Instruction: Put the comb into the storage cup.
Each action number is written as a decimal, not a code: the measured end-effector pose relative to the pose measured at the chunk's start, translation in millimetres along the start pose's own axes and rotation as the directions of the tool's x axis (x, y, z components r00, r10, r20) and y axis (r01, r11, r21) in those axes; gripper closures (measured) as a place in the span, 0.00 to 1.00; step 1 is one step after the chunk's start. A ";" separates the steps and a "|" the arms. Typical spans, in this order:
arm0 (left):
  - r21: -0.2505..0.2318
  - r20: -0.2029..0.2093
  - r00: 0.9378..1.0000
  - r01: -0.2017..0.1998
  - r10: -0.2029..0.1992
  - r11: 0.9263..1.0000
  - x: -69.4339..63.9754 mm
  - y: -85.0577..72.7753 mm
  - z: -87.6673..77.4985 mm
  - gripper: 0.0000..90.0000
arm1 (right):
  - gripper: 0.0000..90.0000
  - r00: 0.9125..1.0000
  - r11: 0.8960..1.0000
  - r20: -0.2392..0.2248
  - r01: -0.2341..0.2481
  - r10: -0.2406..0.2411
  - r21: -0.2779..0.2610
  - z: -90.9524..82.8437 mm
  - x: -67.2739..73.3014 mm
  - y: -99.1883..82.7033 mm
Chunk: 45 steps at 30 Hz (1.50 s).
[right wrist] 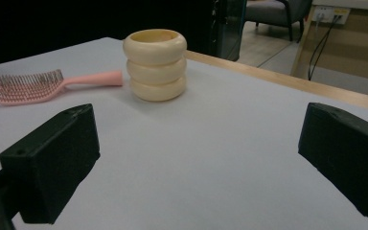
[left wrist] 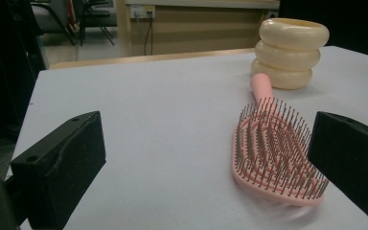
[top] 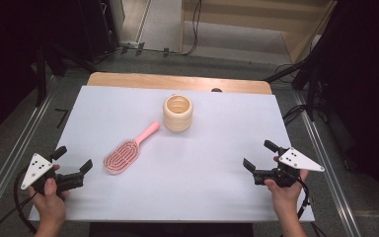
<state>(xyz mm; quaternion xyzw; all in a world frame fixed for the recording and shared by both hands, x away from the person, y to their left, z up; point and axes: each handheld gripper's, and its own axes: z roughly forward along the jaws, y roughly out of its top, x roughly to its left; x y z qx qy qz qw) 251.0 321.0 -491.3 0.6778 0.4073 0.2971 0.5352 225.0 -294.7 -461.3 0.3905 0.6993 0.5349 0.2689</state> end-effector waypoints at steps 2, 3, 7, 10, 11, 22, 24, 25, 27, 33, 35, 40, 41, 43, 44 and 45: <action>0.000 0.001 1.000 0.001 -0.001 1.000 0.1 0.0 0.0 0.00 | 0.00 1.000 1.000 -0.018 0.013 -0.013 -0.002 7.6 5.3 6.9; 0.000 0.001 1.000 -0.001 0.001 1.000 0.1 0.0 -0.2 0.00 | 0.00 0.999 1.000 -0.027 0.019 -0.019 -0.006 11.6 7.8 10.0; -0.003 0.003 1.000 0.000 0.000 1.000 -0.1 -0.2 -0.4 0.00 | 0.00 0.998 1.000 -0.059 0.029 -0.029 -0.006 28.1 17.8 22.2; -0.001 0.001 1.000 -0.001 0.001 1.000 0.0 -0.1 -0.2 0.00 | 0.00 0.996 1.000 -0.084 0.030 -0.030 -0.011 38.5 21.9 30.5; -0.001 0.001 1.000 -0.001 0.001 1.000 0.0 -0.1 -0.2 0.00 | 0.00 0.995 1.000 -0.091 0.027 -0.028 -0.010 41.5 22.5 32.8; -0.003 0.001 1.000 -0.001 0.001 1.000 -0.2 -0.1 -0.1 0.00 | 0.00 0.991 0.999 -0.127 0.042 -0.041 0.005 63.6 28.3 52.4; -0.002 0.001 1.000 -0.002 0.002 1.000 -0.1 -0.1 -0.1 0.00 | 0.00 0.990 0.999 -0.130 0.047 -0.046 0.003 66.9 29.8 55.7; -0.001 0.002 1.000 -0.001 0.001 1.000 -0.2 -0.1 -0.1 0.00 | 0.00 0.990 0.999 -0.133 0.047 -0.045 0.005 68.4 30.7 57.4; -0.003 0.000 1.000 -0.003 0.003 1.000 -0.4 -0.1 -0.1 0.00 | 0.00 0.990 0.999 -0.131 0.051 -0.051 0.002 71.6 32.3 60.2; -0.001 0.000 1.000 -0.004 0.004 1.000 -0.6 -0.1 -0.1 0.00 | 0.00 0.989 0.999 -0.136 0.051 -0.051 0.001 81.1 36.2 65.6; -0.001 -0.001 1.000 -0.004 0.004 1.000 -0.7 -0.1 0.0 0.00 | 0.00 0.989 0.999 -0.137 0.052 -0.052 0.000 83.7 37.1 67.2; 0.001 -0.001 1.000 -0.005 0.005 1.000 -0.8 -0.1 0.2 0.00 | 0.00 0.988 0.998 -0.145 0.057 -0.056 0.001 90.1 40.4 71.5; 0.004 -0.003 1.000 -0.010 0.010 1.000 -1.2 -0.1 0.0 0.00 | 0.00 0.987 0.998 -0.148 0.062 -0.061 0.003 91.5 41.2 72.3; 0.005 -0.002 1.000 -0.015 0.015 1.000 -1.7 -0.1 -0.3 0.00 | 0.00 0.986 0.998 -0.152 0.068 -0.066 0.004 94.6 42.4 74.1; 0.005 -0.001 1.000 -0.018 0.018 1.000 -1.9 -0.1 -0.3 0.00 | 0.00 0.986 0.998 -0.154 0.066 -0.065 0.003 96.1 43.1 75.0; 0.005 -0.001 1.000 -0.018 0.018 1.000 -1.9 -0.1 -0.3 0.00 | 0.00 0.986 0.998 -0.154 0.066 -0.065 0.003 96.1 43.1 75.0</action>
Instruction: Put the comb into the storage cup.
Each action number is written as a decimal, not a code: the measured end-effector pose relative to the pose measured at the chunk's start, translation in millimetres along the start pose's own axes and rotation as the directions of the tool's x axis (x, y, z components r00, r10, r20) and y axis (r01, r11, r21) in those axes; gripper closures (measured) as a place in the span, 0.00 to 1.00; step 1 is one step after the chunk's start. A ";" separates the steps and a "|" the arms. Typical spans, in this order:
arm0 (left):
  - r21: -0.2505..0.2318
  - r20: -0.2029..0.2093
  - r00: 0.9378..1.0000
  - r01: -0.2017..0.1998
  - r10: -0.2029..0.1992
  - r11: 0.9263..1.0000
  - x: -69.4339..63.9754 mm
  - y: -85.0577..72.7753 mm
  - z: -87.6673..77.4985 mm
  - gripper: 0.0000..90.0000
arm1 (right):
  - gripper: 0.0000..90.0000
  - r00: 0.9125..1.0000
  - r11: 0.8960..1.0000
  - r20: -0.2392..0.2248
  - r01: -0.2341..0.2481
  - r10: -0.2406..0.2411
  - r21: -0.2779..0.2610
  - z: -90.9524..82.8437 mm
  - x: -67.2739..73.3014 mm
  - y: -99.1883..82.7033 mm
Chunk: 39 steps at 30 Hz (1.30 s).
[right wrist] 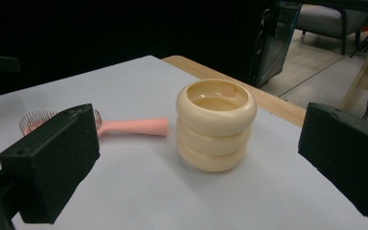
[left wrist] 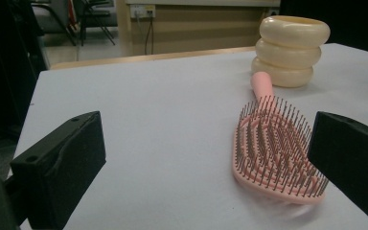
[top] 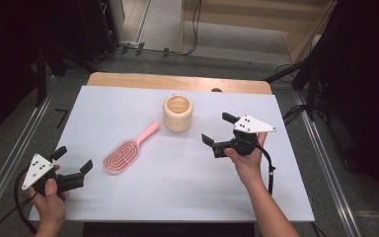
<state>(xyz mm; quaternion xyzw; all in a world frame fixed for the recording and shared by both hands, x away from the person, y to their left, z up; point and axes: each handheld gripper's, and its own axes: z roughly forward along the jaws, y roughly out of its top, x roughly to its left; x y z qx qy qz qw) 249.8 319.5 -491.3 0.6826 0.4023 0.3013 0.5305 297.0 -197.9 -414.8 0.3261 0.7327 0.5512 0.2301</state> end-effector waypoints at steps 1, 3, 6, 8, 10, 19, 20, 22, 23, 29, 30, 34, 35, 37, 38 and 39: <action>0.001 0.000 1.000 -0.002 0.002 1.000 -0.2 0.0 0.0 0.00 | 0.00 1.000 1.000 -0.005 0.002 -0.002 -0.001 3.4 0.2 2.1; 0.001 -0.001 1.000 -0.003 0.003 1.000 -0.1 0.0 0.1 0.00 | 0.00 1.000 1.000 -0.014 0.000 0.000 -0.001 6.5 1.1 4.3; 0.001 -0.002 1.000 -0.001 0.001 1.000 -0.1 0.0 0.2 0.00 | 0.00 1.000 1.000 -0.019 0.003 -0.003 0.005 11.1 2.7 7.7; 0.000 -0.004 1.000 0.001 -0.001 1.000 -0.1 0.0 0.1 0.00 | 0.00 1.000 1.000 -0.025 0.003 -0.003 0.005 14.3 3.0 9.8; 0.002 -0.006 1.000 0.002 -0.002 1.000 -0.1 0.0 0.1 0.00 | 0.00 1.000 1.000 -0.031 0.003 -0.003 0.007 17.5 3.0 11.7; 0.002 -0.011 1.000 0.011 -0.011 1.000 0.8 0.1 0.3 0.00 | 0.04 0.999 1.000 -0.052 0.004 -0.003 0.025 32.1 4.2 20.8; 0.002 -0.012 1.000 0.010 -0.010 1.000 0.8 0.0 0.2 0.00 | 0.05 0.999 1.000 -0.046 0.006 -0.005 0.024 33.6 4.7 21.9; 0.001 -0.011 1.000 0.010 -0.010 1.000 0.7 0.0 0.2 0.00 | 0.05 0.999 1.000 -0.050 0.012 -0.010 0.027 36.5 5.6 23.9; -0.001 -0.011 1.000 0.010 -0.010 1.000 0.5 -0.1 0.0 0.00 | 0.05 0.998 0.999 -0.055 0.016 -0.015 0.028 37.9 6.0 24.9; 0.001 -0.010 1.000 0.011 -0.011 1.000 0.9 -0.4 -1.0 0.00 | 0.14 0.997 0.999 -0.074 0.023 -0.021 0.037 48.7 9.1 29.4; 0.000 -0.009 1.000 0.014 -0.014 1.000 1.0 -0.5 -1.2 0.00 | 0.14 0.997 0.999 -0.077 0.021 -0.018 0.044 51.0 9.4 29.9; -0.002 -0.009 1.000 0.017 -0.017 1.000 1.5 -0.7 -1.9 0.00 | 0.19 0.996 0.998 -0.086 0.015 -0.009 0.060 59.3 9.5 31.1; -0.001 -0.008 1.000 0.016 -0.016 1.000 1.4 -0.7 -1.8 0.00 | 0.20 0.996 0.998 -0.087 0.012 -0.007 0.063 61.1 9.4 31.4; -0.001 -0.008 1.000 0.015 -0.015 1.000 1.0 -0.7 -1.5 0.00 | 0.24 0.996 0.997 -0.084 0.000 0.006 0.074 65.4 9.8 32.4; -0.001 -0.008 1.000 0.015 -0.015 1.000 1.0 -0.7 -1.5 0.00 | 0.26 0.997 0.996 -0.075 0.000 0.006 0.085 67.7 9.9 32.7; 0.000 -0.008 1.000 0.014 -0.014 1.000 0.9 -0.6 -1.4 0.00 | 0.29 0.997 0.996 -0.073 -0.001 0.008 0.089 70.2 10.2 33.2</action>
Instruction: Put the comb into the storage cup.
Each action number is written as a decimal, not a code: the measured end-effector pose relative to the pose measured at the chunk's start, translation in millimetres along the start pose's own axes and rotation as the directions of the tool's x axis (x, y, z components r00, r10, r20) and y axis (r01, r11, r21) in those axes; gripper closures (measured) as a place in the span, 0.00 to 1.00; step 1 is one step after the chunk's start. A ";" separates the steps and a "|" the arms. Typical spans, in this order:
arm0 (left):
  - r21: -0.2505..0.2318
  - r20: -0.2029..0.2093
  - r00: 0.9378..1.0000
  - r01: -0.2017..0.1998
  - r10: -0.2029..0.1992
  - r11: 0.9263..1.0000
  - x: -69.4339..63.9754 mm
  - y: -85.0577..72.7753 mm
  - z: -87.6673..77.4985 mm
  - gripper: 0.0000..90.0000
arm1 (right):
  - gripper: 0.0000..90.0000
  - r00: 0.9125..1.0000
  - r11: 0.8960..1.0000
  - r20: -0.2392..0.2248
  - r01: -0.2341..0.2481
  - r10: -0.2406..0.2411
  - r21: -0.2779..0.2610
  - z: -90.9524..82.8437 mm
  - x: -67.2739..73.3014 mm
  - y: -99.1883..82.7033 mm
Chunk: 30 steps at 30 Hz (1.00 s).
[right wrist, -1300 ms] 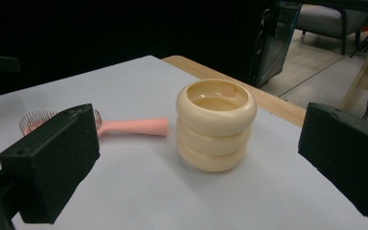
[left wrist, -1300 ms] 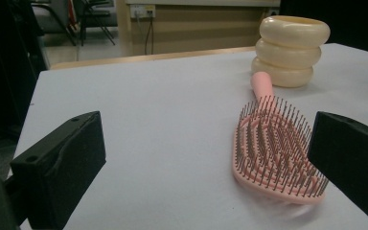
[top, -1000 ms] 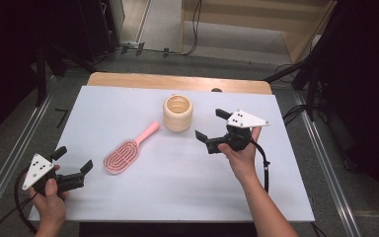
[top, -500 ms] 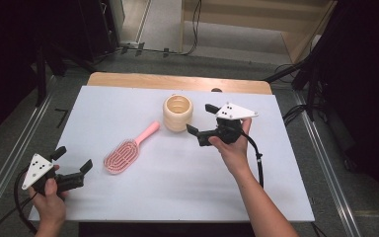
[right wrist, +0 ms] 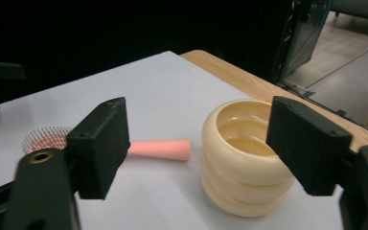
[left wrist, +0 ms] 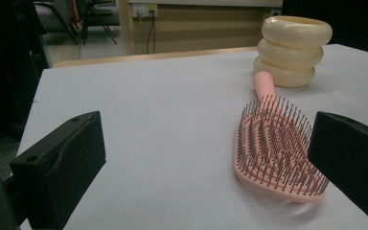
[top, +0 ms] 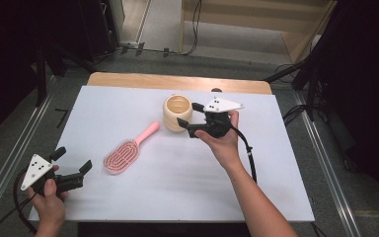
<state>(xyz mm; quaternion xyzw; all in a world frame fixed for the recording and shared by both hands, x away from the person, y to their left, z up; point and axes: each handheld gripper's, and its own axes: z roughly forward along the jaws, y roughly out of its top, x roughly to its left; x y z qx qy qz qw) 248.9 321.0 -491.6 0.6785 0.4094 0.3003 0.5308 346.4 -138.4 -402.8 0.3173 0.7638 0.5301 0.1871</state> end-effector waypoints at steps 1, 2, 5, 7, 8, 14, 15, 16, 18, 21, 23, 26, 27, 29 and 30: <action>0.001 0.001 1.000 -0.001 0.001 1.000 0.0 0.0 0.0 0.00 | 0.33 1.000 1.000 -0.001 0.004 -0.004 0.003 2.3 -0.1 0.6; 0.001 0.001 1.000 -0.001 0.001 1.000 0.1 0.0 0.0 0.00 | 0.38 1.000 1.000 0.002 0.003 -0.003 0.010 4.9 0.3 1.3; 0.001 0.002 1.000 -0.001 0.001 1.000 0.2 0.0 0.1 0.00 | 0.51 1.000 0.999 0.003 0.004 -0.004 0.035 13.0 2.4 3.5; 0.001 0.002 1.000 -0.002 0.002 1.000 0.2 0.0 0.1 0.00 | 0.61 1.000 0.999 -0.003 0.017 -0.017 0.048 18.1 5.4 4.9; 0.001 0.003 1.000 -0.003 0.003 1.000 0.2 0.1 0.1 0.00 | 0.66 0.999 0.998 -0.005 0.034 -0.034 0.054 20.9 7.2 5.5; 0.001 0.003 1.000 -0.003 0.003 1.000 0.1 0.0 -0.1 0.00 | 0.92 0.995 0.993 -0.078 0.062 -0.054 0.097 39.4 14.1 9.3; 0.002 0.003 1.000 -0.003 0.003 1.000 0.1 0.0 -0.1 0.00 | 0.92 0.995 0.993 -0.078 0.062 -0.054 0.097 39.4 14.1 9.3; 0.001 0.003 1.000 -0.005 0.005 1.000 0.0 0.0 0.0 0.00 | 0.97 0.994 0.990 -0.089 0.074 -0.063 0.116 46.7 15.2 10.2; 0.001 0.004 1.000 -0.007 0.007 1.000 -0.1 0.1 0.1 0.00 | 0.98 0.994 0.986 -0.087 0.084 -0.072 0.147 55.0 16.5 11.3; 0.001 0.005 1.000 -0.009 0.009 1.000 -0.3 0.1 0.2 0.00 | 0.98 0.993 0.978 -0.088 0.092 -0.076 0.187 67.9 19.2 13.2; 0.002 0.005 1.000 -0.010 0.010 1.000 -0.5 0.1 0.1 0.00 | 0.98 0.992 0.974 -0.096 0.094 -0.076 0.208 77.0 21.8 13.9; 0.000 0.006 1.000 -0.010 0.010 1.000 -0.7 0.1 0.2 0.00 | 0.98 0.992 0.969 -0.091 0.103 -0.084 0.227 85.6 25.0 13.9; -0.001 0.006 1.000 -0.011 0.011 1.000 -0.7 0.0 0.2 0.00 | 0.98 0.993 0.966 -0.085 0.101 -0.083 0.238 94.3 27.8 13.2; -0.001 0.008 1.000 -0.013 0.013 1.000 -0.7 0.0 0.2 0.00 | 0.98 0.994 0.965 -0.080 0.093 -0.075 0.247 102.8 29.3 12.2; -0.002 0.008 1.000 -0.013 0.013 1.000 -0.7 0.1 0.1 0.00 | 0.98 0.994 0.963 -0.082 0.087 -0.068 0.255 106.7 29.8 11.8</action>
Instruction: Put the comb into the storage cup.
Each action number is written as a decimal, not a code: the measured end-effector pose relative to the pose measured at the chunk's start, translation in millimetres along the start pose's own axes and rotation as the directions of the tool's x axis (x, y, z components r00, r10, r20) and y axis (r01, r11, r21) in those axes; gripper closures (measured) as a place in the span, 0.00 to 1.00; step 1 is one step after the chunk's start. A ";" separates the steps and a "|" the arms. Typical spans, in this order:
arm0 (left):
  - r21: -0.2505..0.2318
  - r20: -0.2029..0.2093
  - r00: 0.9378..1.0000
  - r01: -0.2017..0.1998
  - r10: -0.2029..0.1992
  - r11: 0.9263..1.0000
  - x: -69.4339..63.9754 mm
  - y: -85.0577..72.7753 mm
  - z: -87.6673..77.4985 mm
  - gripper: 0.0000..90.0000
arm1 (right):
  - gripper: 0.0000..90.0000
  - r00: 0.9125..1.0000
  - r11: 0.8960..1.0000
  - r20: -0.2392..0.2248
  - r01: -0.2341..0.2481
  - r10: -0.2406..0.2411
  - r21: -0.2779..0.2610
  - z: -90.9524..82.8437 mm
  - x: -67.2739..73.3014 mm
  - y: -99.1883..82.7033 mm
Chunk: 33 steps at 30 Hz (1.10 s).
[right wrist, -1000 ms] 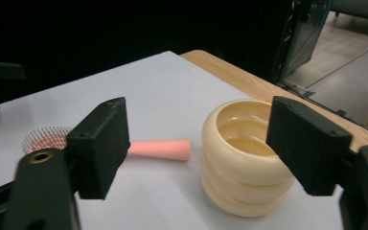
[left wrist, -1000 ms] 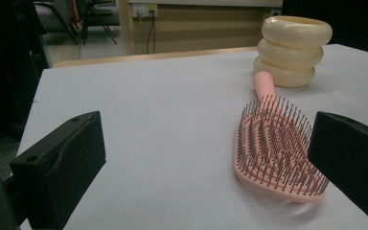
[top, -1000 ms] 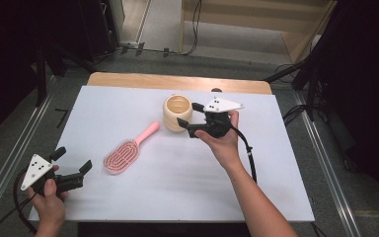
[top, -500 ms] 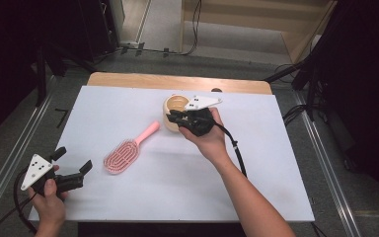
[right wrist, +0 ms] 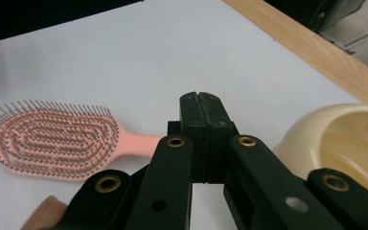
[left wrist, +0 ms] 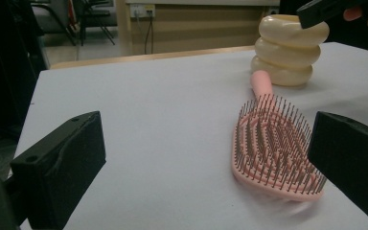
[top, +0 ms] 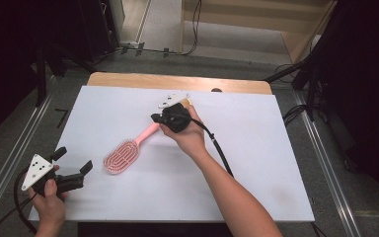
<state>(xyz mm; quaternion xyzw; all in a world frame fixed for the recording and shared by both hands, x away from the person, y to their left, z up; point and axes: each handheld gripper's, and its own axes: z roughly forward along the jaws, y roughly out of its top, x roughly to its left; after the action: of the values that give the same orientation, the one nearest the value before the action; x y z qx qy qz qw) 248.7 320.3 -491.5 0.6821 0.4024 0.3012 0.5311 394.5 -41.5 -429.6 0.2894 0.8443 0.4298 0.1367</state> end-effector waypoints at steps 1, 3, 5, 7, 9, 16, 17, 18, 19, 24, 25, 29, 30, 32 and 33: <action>0.000 0.000 1.000 0.000 0.000 1.000 0.0 0.0 0.0 0.00 | 0.98 1.000 1.000 0.001 -0.002 0.002 0.002 4.3 -0.1 0.6; -0.001 0.002 1.000 0.001 -0.001 1.000 0.2 0.0 0.0 0.00 | 0.98 1.000 1.000 0.004 -0.012 0.012 0.016 12.1 0.7 1.8; -0.001 0.004 1.000 0.001 -0.001 1.000 0.1 0.0 -0.2 0.00 | 0.98 1.000 0.999 0.010 0.006 -0.006 0.032 20.4 1.2 2.7; -0.001 0.005 1.000 0.001 -0.001 1.000 0.2 0.0 -0.3 0.00 | 0.98 1.000 0.999 0.016 0.010 -0.011 0.053 28.0 2.5 3.6; -0.001 0.005 1.000 0.001 -0.001 1.000 0.2 0.0 -0.3 0.00 | 0.98 1.000 0.998 0.015 0.005 -0.006 0.058 31.7 2.4 3.7; -0.003 0.008 1.000 -0.002 0.002 1.000 -0.4 0.0 -0.4 0.00 | 0.98 0.998 0.991 0.014 -0.061 0.060 0.120 55.1 -3.8 1.1; -0.003 0.008 1.000 -0.002 0.002 1.000 -0.4 0.0 -0.4 0.00 | 0.98 0.998 0.991 0.014 -0.061 0.060 0.120 55.1 -3.8 1.1; 0.001 0.011 1.000 -0.008 0.008 1.000 -1.0 0.1 -0.2 0.00 | 0.98 0.997 0.988 0.021 -0.073 0.071 0.132 59.6 -5.3 -0.1; 0.002 0.013 1.000 -0.011 0.011 1.000 -1.6 0.2 0.1 0.00 | 0.98 0.997 0.988 0.034 -0.069 0.065 0.137 60.7 -4.6 0.2; 0.009 0.016 1.000 -0.026 0.026 1.000 -2.9 0.3 0.5 0.00 | 0.98 0.998 0.984 0.045 -0.053 0.046 0.168 68.5 0.7 2.8; 0.009 0.017 1.000 -0.025 0.025 1.000 -2.9 0.3 0.4 0.00 | 0.98 0.998 0.984 0.043 -0.046 0.039 0.173 70.9 1.5 2.5; 0.008 0.017 1.000 -0.025 0.025 1.000 -2.9 0.3 0.3 0.00 | 0.98 0.998 0.978 0.066 -0.033 0.020 0.206 79.9 5.2 0.1; 0.009 0.018 1.000 -0.025 0.025 1.000 -3.0 0.3 0.2 0.00 | 0.98 0.997 0.977 0.070 -0.030 0.015 0.213 81.5 5.8 -0.6; 0.008 0.018 1.000 -0.025 0.025 1.000 -3.1 0.3 0.2 0.00 | 0.98 0.997 0.974 0.077 -0.026 0.009 0.225 84.2 6.4 -2.2; 0.009 0.018 0.999 -0.026 0.026 1.000 -3.1 0.3 0.2 0.00 | 0.98 0.997 0.974 0.077 -0.026 0.009 0.225 84.2 6.4 -2.2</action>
<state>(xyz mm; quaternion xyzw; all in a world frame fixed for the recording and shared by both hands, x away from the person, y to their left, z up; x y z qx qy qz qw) 247.4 317.5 -491.2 0.6924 0.3900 0.3000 0.5278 429.0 15.9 -481.2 0.3266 0.8792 0.3210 0.1311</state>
